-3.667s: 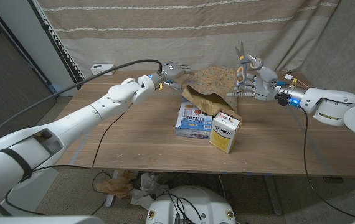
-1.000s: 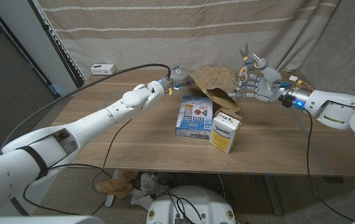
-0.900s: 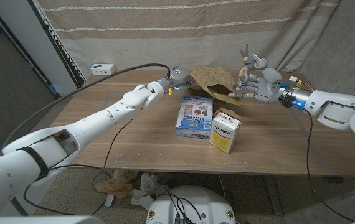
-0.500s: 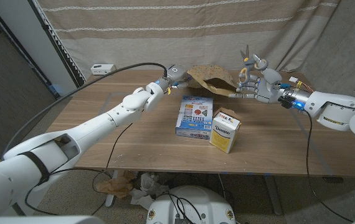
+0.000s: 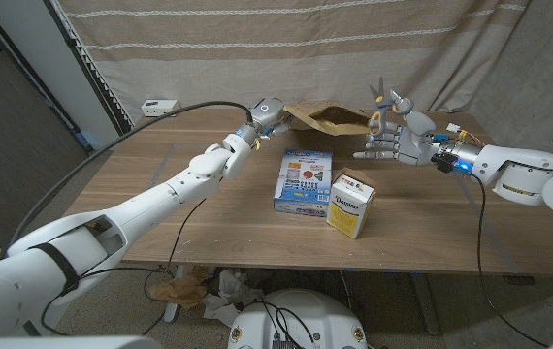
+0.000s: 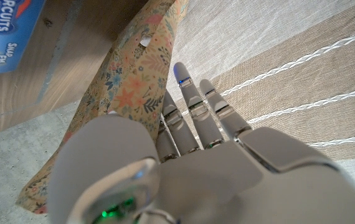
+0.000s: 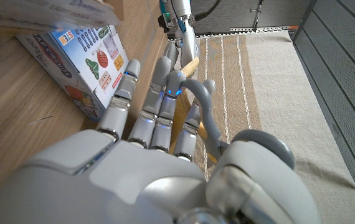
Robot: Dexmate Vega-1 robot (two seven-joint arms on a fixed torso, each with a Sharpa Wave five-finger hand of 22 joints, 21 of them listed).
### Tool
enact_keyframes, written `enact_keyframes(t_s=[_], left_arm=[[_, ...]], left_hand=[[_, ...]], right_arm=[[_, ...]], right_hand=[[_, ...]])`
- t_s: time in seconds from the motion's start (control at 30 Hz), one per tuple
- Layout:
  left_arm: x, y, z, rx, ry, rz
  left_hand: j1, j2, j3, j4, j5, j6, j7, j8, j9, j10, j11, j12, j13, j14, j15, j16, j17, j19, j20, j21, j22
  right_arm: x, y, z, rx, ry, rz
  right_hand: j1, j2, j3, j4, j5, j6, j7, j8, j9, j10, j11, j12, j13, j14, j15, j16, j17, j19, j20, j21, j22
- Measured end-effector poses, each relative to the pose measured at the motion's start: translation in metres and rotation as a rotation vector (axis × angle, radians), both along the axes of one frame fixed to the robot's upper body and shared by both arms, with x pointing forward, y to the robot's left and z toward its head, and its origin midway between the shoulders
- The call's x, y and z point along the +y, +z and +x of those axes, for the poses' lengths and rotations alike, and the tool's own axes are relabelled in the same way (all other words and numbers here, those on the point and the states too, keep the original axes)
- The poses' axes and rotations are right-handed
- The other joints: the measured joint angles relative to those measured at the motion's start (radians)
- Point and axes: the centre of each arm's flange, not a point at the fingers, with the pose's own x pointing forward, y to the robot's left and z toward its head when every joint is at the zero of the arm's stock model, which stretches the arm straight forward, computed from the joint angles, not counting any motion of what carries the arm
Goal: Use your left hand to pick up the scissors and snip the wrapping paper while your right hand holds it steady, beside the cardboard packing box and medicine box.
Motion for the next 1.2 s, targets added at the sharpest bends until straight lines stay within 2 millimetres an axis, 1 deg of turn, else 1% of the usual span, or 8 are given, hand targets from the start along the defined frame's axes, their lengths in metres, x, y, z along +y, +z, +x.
enact_keyframes(t_s=[0.17,0.27,0.53,0.8,0.97,1.03,1.17,1.2], left_arm=[[0.001,-0.003,0.003,0.004,0.006,-0.005],[-0.002,-0.005,0.004,0.008,0.005,0.0],[-0.008,-0.006,0.008,0.006,0.003,0.008],[-0.013,-0.008,0.012,0.007,-0.006,0.011],[-0.013,-0.009,0.015,0.013,-0.011,0.008],[-0.013,-0.009,0.015,0.014,-0.01,0.008],[-0.013,-0.01,0.017,0.018,-0.013,0.003],[-0.013,-0.01,0.018,0.018,-0.013,0.002]], left_hand=[[-0.008,-0.003,0.008,-0.003,-0.002,0.0,0.0,0.0,-0.001,-0.004,-0.004,0.0,0.0,0.0,0.0,0.0,0.0,0.0,0.0,0.0,0.0],[-0.009,-0.004,0.009,-0.003,-0.002,0.0,0.0,0.0,-0.003,-0.004,-0.004,0.0,0.0,0.0,0.0,0.0,0.0,0.0,0.0,0.0,0.0],[-0.012,-0.007,0.031,-0.026,-0.005,0.019,-0.001,-0.001,-0.009,-0.004,-0.004,0.0,0.001,0.0,0.0,0.0,0.0,0.0,0.0,0.008,0.0],[-0.013,-0.008,0.039,-0.034,-0.007,0.021,-0.002,-0.001,-0.012,-0.004,-0.004,0.0,0.001,0.0,0.0,0.0,0.0,0.0,0.0,0.008,-0.002],[-0.013,-0.008,0.047,-0.042,-0.003,0.021,-0.002,-0.001,-0.017,-0.004,-0.004,0.0,-0.002,0.0,0.0,0.0,0.0,0.0,0.0,0.008,-0.003],[-0.013,-0.008,0.048,-0.043,-0.003,0.021,-0.002,-0.001,-0.017,-0.004,-0.004,0.0,-0.003,0.0,0.0,0.0,0.0,0.0,0.0,0.008,-0.003],[-0.016,-0.011,0.054,-0.049,-0.003,0.021,-0.002,-0.007,-0.021,-0.004,-0.004,0.0,-0.003,0.0,0.0,0.0,0.0,0.0,0.0,0.008,-0.003],[-0.016,-0.011,0.056,-0.052,-0.003,0.021,-0.002,-0.007,-0.022,-0.004,-0.003,0.0,-0.003,0.0,0.0,0.0,0.0,0.0,0.0,0.008,-0.003]], right_arm=[[0.002,0.002,-0.003,0.002,0.009,-0.017],[0.002,0.002,-0.005,0.01,0.016,-0.028],[0.004,0.002,-0.009,0.019,0.027,-0.047],[0.006,0.004,-0.013,0.025,0.036,-0.066],[0.008,0.008,-0.015,0.029,0.042,-0.082],[0.01,0.009,-0.015,0.03,0.045,-0.088],[0.013,0.012,-0.015,0.035,0.052,-0.104],[0.013,0.013,-0.015,0.036,0.053,-0.107]], right_hand=[[0.0,0.0,0.0,0.0,0.0,0.0,0.0,-0.008,0.0,0.0,0.0,0.0,0.0,0.002,0.001,0.0,0.0,0.0,0.0,0.0,0.0],[0.0,0.0,-0.004,0.004,-0.001,0.0,0.0,-0.01,0.001,0.0,0.0,0.0,0.0,0.002,0.001,0.0,0.0,0.0,0.0,0.0,-0.004],[0.0,0.0,-0.004,0.004,-0.004,0.0,0.0,-0.018,0.005,0.0,0.0,0.0,0.0,0.002,0.001,0.0,0.003,0.0,0.0,0.0,-0.005],[0.0,0.0,-0.004,0.004,-0.004,0.0,0.0,-0.035,0.002,0.0,0.0,0.0,0.0,0.004,0.003,-0.007,0.005,0.006,-0.006,0.0,-0.005],[-0.001,0.0,-0.004,0.004,-0.004,0.0,0.0,-0.035,0.002,0.0,0.0,0.0,0.0,0.004,0.003,-0.007,0.005,0.011,0.0,0.0,-0.005],[-0.023,-0.012,-0.004,0.004,-0.004,0.0,0.0,-0.035,0.002,0.0,0.0,0.0,0.0,0.004,0.003,-0.007,0.005,0.011,0.0,0.0,-0.005],[-0.023,-0.012,-0.004,0.004,-0.004,0.0,0.0,-0.041,0.005,0.0,0.0,0.0,0.0,0.006,0.005,-0.014,-0.002,0.016,-0.005,0.0,-0.005],[-0.029,-0.018,-0.004,0.004,-0.004,0.0,0.0,-0.042,0.005,0.0,0.0,0.0,0.0,0.006,0.005,-0.014,-0.003,0.016,-0.005,0.0,-0.005]])
